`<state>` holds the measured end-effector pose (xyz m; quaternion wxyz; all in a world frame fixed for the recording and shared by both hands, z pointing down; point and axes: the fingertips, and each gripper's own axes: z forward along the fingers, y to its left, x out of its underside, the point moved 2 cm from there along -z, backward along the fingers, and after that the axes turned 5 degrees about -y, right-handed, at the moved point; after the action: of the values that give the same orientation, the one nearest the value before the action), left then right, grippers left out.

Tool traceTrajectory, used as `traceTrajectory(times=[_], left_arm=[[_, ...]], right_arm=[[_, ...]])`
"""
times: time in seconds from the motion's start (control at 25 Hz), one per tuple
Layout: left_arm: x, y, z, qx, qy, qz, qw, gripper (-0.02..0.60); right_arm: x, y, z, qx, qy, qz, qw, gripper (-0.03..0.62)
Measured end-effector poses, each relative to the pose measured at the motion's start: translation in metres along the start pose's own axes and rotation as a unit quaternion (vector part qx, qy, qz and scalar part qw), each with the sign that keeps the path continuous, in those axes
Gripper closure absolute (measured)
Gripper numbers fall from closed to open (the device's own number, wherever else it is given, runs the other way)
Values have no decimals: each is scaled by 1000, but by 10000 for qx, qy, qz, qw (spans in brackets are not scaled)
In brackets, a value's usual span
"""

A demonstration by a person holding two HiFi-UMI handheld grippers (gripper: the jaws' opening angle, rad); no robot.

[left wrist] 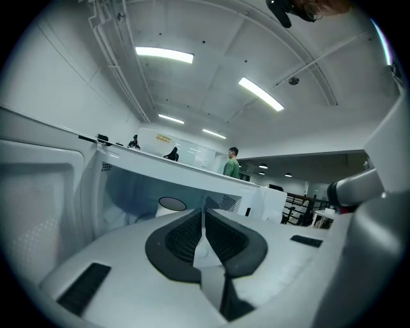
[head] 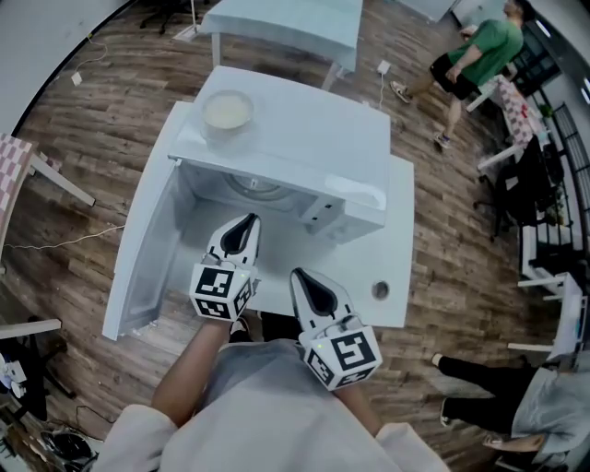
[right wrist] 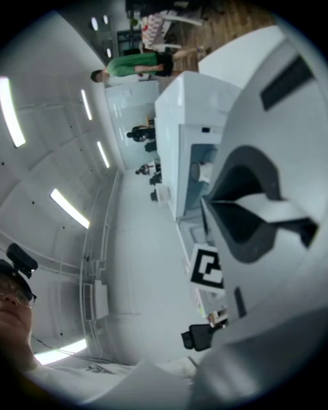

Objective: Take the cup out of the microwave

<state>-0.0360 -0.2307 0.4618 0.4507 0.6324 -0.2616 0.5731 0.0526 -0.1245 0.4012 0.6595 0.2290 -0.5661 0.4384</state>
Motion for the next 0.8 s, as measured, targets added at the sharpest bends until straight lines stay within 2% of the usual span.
traceTrajectory(times=[0.24,0.52,0.8], left_arm=[[10,15,18,-227,-4,-63,9997,561],[28,34,34,-334,177,-95,9992,532],[43,46,48,-453,313,-107,9984,483]], right_arm=[[4,-6,6,-71,112,64,9999,571],[9,-9,17,-155,197,115,9996,571],[12,-18,18,-60,276,126,9995,571]])
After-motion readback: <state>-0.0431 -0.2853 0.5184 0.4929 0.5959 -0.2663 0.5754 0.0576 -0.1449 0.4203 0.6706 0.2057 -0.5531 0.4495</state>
